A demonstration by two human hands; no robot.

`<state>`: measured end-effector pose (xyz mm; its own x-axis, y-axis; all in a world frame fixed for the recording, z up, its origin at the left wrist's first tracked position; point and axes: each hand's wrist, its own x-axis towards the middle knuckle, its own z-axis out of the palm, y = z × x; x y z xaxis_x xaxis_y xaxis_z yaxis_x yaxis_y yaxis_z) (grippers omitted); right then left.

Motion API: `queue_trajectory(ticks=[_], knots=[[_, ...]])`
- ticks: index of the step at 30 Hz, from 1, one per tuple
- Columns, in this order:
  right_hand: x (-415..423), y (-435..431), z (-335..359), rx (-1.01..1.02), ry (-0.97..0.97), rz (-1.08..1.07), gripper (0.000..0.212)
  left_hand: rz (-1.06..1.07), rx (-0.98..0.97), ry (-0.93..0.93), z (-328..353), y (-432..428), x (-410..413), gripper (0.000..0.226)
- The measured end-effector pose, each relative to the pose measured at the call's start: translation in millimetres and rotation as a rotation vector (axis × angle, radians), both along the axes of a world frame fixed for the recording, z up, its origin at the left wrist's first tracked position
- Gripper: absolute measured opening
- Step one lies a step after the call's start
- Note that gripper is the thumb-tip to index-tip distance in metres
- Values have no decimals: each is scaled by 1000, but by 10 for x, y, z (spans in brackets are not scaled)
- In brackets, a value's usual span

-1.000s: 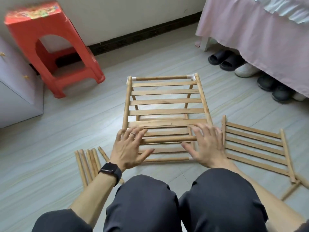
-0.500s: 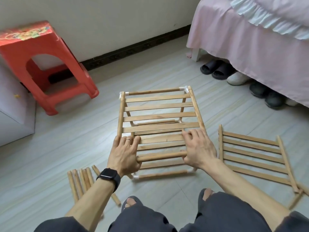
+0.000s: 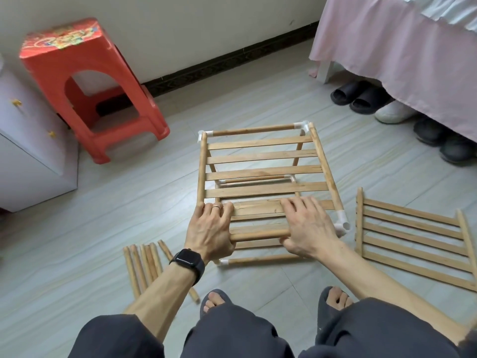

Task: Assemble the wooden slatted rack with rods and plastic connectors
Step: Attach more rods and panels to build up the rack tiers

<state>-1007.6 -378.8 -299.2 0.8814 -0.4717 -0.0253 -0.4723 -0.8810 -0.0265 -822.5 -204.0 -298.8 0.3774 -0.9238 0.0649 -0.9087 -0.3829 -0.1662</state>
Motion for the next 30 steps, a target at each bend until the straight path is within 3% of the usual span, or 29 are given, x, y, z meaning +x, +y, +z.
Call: queue_trajectory(ticks=[5, 10, 23, 30], knots=[[53, -20, -13, 15, -174, -23, 54, 54, 74, 60, 0, 76, 100, 87], [59, -46, -46, -18, -148, -13, 57, 75, 63, 6, -8, 0, 52, 58], [92, -34, -38, -60, -119, -43, 45, 95, -17, -27, -43, 15, 3, 32], [101, -147, -1, -30, -63, -16, 54, 148, 29, 28, 10, -15, -122, 32]])
